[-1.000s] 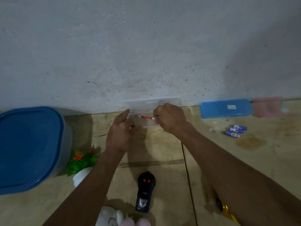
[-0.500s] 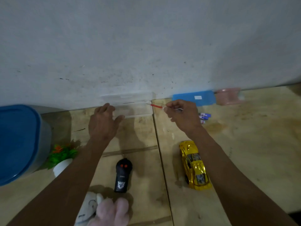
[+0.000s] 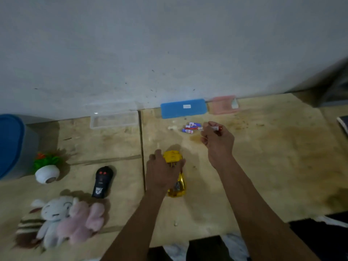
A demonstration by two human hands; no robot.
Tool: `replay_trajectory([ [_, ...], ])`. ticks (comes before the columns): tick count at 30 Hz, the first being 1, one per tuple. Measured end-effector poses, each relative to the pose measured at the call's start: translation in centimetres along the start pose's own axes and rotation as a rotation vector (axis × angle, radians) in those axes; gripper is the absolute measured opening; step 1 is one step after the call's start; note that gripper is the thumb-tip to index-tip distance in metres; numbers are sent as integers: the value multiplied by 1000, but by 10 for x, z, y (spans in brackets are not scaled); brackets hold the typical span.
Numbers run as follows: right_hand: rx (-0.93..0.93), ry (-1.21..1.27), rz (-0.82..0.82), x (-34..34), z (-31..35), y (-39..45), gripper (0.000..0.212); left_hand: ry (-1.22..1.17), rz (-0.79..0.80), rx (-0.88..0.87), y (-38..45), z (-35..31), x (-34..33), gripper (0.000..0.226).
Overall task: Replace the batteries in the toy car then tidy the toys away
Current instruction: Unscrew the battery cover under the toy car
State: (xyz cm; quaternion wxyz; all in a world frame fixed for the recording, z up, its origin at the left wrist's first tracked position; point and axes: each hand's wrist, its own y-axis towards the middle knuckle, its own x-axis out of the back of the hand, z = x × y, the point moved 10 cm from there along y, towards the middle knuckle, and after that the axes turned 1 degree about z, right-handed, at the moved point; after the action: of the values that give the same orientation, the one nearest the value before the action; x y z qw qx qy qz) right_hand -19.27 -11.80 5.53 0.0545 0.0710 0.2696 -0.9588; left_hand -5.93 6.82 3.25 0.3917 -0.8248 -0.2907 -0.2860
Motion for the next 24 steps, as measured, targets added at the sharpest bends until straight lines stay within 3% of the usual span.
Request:
replay_trajectory([
  [4,-22,-82,51,21,2,5,11,68,15,170,-29,4,-44,119],
  [12,-61,-131,111,38,1,7,11,-56,-101,234,-30,8,-47,105],
  [15,-82,-116,131,35,12,0,10,-387,-141,287,-34,20,-37,102],
  [17,-87,-81,152,29,26,-7,10,-760,-115,362,-45,25,-35,95],
  [21,-8,-11,240,5,71,-31,10,-1346,-4,307,-62,7,-17,50],
  [24,96,-21,344,-16,108,-62,9,-1481,125,135,-76,-19,13,68],
])
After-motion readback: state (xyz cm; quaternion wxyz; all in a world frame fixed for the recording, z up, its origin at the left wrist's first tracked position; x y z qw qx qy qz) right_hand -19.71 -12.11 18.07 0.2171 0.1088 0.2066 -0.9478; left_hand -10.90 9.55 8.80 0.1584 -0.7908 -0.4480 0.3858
